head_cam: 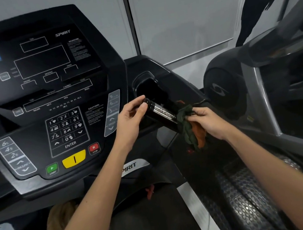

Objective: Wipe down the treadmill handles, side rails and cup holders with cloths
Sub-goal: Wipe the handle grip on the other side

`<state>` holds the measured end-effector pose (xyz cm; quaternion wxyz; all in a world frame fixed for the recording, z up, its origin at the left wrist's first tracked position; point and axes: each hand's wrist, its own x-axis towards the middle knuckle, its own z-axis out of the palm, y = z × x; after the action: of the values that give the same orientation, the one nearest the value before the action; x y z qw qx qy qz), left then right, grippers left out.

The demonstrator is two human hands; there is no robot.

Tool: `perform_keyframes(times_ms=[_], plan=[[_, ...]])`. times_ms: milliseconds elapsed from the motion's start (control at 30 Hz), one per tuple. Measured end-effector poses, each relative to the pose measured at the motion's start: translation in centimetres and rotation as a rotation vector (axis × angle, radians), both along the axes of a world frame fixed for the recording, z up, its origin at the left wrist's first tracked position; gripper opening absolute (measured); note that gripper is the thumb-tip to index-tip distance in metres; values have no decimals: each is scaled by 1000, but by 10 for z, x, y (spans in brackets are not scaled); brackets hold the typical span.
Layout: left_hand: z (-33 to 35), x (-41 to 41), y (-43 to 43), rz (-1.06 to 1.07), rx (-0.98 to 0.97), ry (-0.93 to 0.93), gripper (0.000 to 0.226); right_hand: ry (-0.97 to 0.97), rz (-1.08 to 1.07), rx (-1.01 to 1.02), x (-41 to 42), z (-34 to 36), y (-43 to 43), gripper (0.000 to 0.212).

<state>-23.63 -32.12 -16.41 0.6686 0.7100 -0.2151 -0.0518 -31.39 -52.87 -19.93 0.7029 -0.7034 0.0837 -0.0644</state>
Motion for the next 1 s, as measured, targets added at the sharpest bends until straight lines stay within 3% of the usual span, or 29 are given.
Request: perform_keyframes(times_ms=[167, 333, 433, 600, 800, 900, 1000], plan=[[1, -3, -2, 15, -11, 3, 24, -54, -59, -207, -1, 2, -5, 35], [1, -2, -3, 13, -40, 9, 23, -134, 49, -156, 19, 24, 12, 37], [0, -2, -3, 11, -47, 13, 23, -88, 103, -160, 29, 26, 13, 33], [-2, 0, -3, 9, -43, 2, 23, -29, 117, -464, 16, 13, -12, 36], [-3, -1, -4, 17, -73, 21, 23, -153, 150, -395, 24, 38, 8, 36], [-5, -3, -6, 26, -98, 35, 24, -16, 297, -310, 31, 44, 10, 37], [-6, -3, -6, 29, -114, 44, 23, 104, 309, -281, 32, 33, -2, 31]])
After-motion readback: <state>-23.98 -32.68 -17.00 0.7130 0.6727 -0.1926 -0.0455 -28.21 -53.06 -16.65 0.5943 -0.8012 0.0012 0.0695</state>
